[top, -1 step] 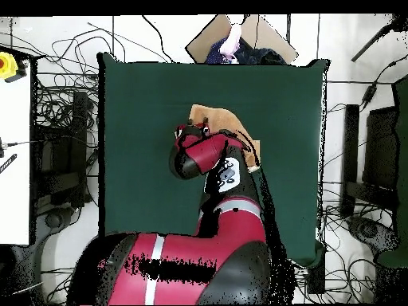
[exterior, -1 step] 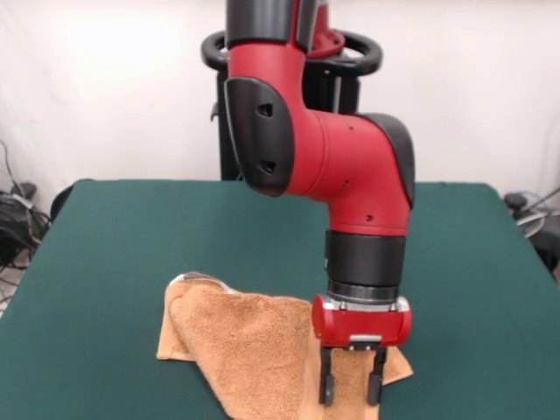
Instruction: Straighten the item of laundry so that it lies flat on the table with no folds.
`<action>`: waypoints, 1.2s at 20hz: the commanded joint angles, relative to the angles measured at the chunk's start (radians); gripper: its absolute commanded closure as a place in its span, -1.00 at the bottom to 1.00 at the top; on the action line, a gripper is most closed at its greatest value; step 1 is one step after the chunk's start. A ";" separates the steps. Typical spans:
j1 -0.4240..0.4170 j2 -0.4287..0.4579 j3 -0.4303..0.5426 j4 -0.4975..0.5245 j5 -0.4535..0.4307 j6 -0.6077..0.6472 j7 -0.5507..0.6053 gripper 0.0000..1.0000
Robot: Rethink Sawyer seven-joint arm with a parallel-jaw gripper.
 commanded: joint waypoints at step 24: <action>0.146 0.066 -0.077 0.057 0.024 0.117 0.103 -1.00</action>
